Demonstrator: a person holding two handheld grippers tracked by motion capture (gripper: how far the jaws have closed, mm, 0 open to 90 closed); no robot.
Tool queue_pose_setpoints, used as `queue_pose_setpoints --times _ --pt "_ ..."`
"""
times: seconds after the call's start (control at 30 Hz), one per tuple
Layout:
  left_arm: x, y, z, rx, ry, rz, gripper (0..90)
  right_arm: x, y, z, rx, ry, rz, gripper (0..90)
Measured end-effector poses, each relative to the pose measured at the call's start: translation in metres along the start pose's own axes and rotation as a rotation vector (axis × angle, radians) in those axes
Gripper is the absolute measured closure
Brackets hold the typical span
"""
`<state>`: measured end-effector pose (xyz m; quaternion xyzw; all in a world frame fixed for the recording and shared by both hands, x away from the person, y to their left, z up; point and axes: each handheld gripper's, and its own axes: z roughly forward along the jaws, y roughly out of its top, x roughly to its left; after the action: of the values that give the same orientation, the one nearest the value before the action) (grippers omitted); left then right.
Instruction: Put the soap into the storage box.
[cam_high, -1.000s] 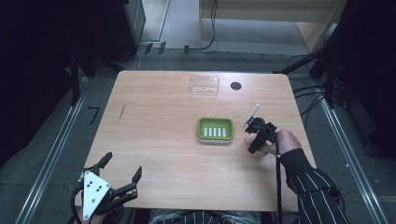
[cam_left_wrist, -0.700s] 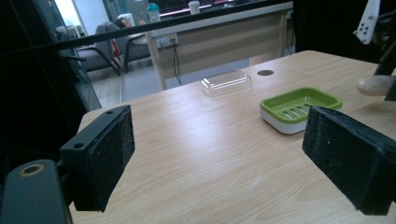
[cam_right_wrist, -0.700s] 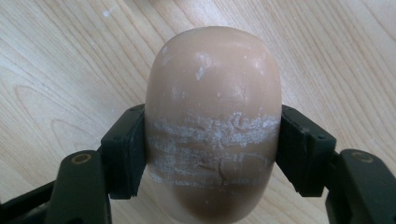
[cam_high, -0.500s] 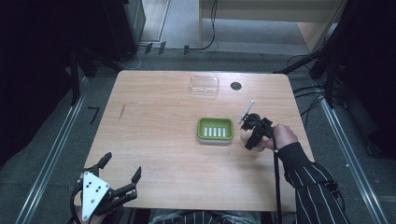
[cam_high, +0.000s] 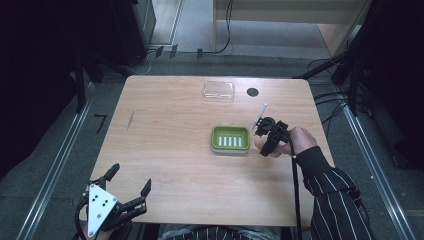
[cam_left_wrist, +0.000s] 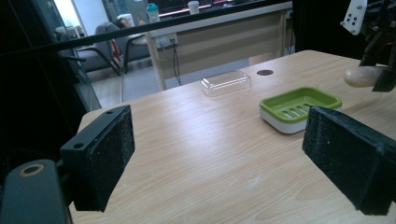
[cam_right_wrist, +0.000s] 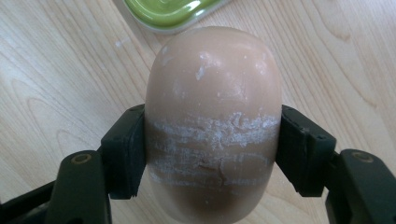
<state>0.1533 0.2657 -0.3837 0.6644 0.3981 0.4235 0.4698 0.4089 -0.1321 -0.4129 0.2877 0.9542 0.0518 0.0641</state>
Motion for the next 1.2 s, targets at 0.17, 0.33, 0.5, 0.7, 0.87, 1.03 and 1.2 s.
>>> queue_pose_setpoints --times 0.17,0.33,0.5,0.7,0.87,1.03,1.2 --pt "0.0 0.0 0.0 0.002 -0.001 0.003 9.6 -0.001 0.004 -0.003 -0.016 -0.003 -0.028 33.4" --pt "0.001 0.0 -0.001 0.001 0.003 -0.004 9.6 -0.003 0.009 -0.006 -0.017 -0.01 -0.056 33.4" --pt "0.001 -0.001 -0.002 0.001 0.005 -0.003 9.6 -0.003 0.015 -0.009 -0.03 -0.005 -0.076 33.4" --pt "0.001 -0.001 -0.004 0.003 0.011 -0.001 9.6 -0.002 0.023 -0.012 -0.042 -0.001 -0.118 33.4" --pt "0.001 -0.001 -0.004 0.004 0.015 -0.001 9.6 -0.001 0.03 -0.014 -0.05 0.008 -0.162 33.4" --pt "0.002 -0.002 -0.006 0.004 0.019 -0.004 9.6 0.0 0.037 -0.014 -0.058 0.001 -0.193 33.4" --pt "0.002 -0.002 -0.006 0.0 0.019 -0.008 9.6 0.002 0.045 -0.015 -0.061 0.001 -0.214 33.4"
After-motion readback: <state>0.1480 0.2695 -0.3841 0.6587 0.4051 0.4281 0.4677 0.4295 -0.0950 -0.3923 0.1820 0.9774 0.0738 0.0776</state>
